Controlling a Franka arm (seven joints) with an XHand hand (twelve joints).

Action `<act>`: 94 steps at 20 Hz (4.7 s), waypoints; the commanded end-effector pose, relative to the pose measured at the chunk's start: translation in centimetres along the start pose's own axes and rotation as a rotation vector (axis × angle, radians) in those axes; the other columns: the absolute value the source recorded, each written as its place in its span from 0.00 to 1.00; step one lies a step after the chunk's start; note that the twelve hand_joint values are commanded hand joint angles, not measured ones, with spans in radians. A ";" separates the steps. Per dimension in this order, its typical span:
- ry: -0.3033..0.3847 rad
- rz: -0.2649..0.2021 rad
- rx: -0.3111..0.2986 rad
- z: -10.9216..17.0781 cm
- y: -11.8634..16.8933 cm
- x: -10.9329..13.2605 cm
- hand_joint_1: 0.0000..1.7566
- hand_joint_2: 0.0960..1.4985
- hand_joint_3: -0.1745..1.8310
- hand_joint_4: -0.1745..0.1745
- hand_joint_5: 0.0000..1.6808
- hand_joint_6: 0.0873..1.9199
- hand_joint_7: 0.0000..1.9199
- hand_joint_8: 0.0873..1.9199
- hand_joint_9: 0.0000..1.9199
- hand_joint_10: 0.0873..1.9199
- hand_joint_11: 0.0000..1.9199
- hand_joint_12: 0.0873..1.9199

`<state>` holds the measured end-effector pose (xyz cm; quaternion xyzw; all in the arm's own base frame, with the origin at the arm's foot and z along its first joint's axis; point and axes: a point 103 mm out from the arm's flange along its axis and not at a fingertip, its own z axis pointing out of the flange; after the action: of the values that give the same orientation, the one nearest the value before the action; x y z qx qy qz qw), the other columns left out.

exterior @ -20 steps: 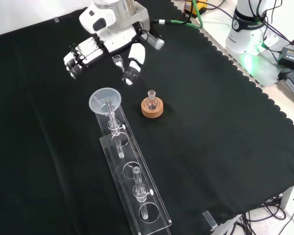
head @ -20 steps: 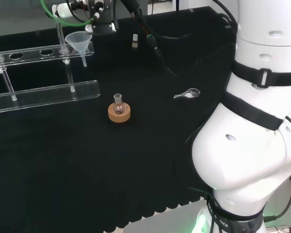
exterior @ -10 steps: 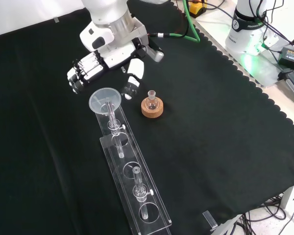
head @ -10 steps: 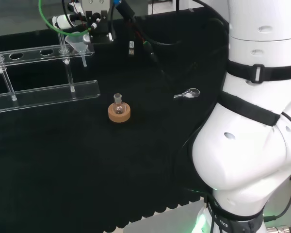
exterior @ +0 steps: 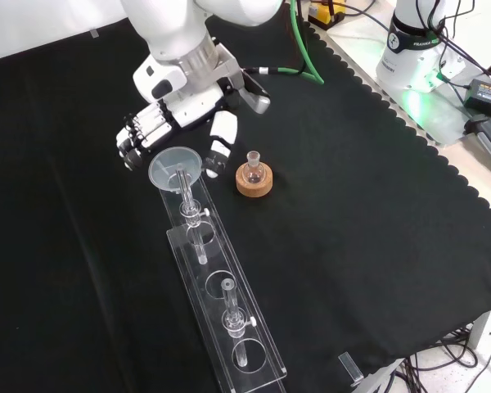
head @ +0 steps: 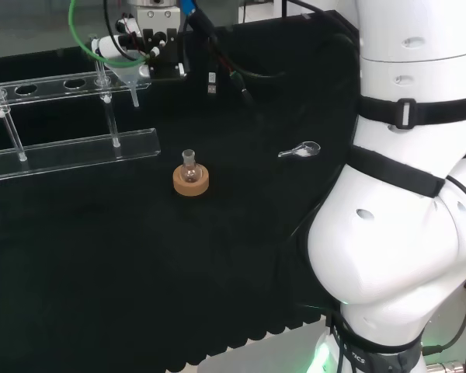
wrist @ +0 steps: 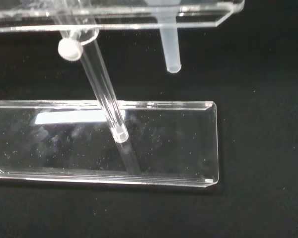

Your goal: Pick up the funnel from the transparent funnel stand.

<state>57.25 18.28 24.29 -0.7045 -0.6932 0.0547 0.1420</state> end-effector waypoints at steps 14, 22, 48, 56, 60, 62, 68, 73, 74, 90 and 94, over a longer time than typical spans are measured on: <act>-0.048 0.016 0.025 1.7 0.9 -1.6 0.00 0.52 0.14 0.70 0.00 0.00 0.00 0.00 0.02 0.00 0.00 0.39; -0.110 0.045 -0.013 2.6 0.8 -0.3 0.00 0.52 0.13 0.67 0.03 0.00 0.00 0.00 0.00 0.32 0.00 0.78; -0.197 0.034 -0.207 1.6 0.7 0.0 0.18 0.64 0.19 0.00 0.19 0.00 0.06 0.57 0.48 0.58 0.68 0.64; -0.280 0.030 -0.268 1.5 0.6 0.5 0.39 0.68 0.18 0.00 0.43 0.49 0.34 0.68 0.72 0.58 0.90 0.60; -0.282 0.027 -0.312 1.3 0.4 1.5 0.43 0.68 0.19 0.00 0.52 0.54 0.47 0.71 0.82 0.56 0.96 0.60; -0.267 0.031 -0.320 0.6 0.1 0.7 0.44 0.68 0.19 0.00 0.53 0.54 0.50 0.71 0.84 0.55 0.98 0.59; -0.178 0.146 -0.315 -3.7 -0.6 -1.0 0.45 0.68 0.20 0.00 0.55 0.54 0.52 0.71 0.86 0.55 0.99 0.59; -0.045 0.175 -0.343 -7.1 -1.4 -1.5 0.45 0.69 0.20 0.00 0.55 0.54 0.52 0.71 0.86 0.55 0.99 0.59; 0.007 0.110 -0.332 -8.1 -1.9 -1.4 0.45 0.69 0.20 0.00 0.55 0.54 0.52 0.71 0.86 0.55 0.99 0.59; 0.487 0.014 -0.275 -23.9 -12.2 -4.9 0.46 0.68 0.20 0.00 0.56 0.55 0.53 0.71 0.88 0.55 1.00 0.60; 0.507 0.007 -0.233 -25.5 -13.0 -2.4 0.46 0.68 0.20 0.00 0.56 0.55 0.53 0.71 0.89 0.55 1.00 0.61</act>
<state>53.35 11.58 46.29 -0.7369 -0.6233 -0.1832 0.1865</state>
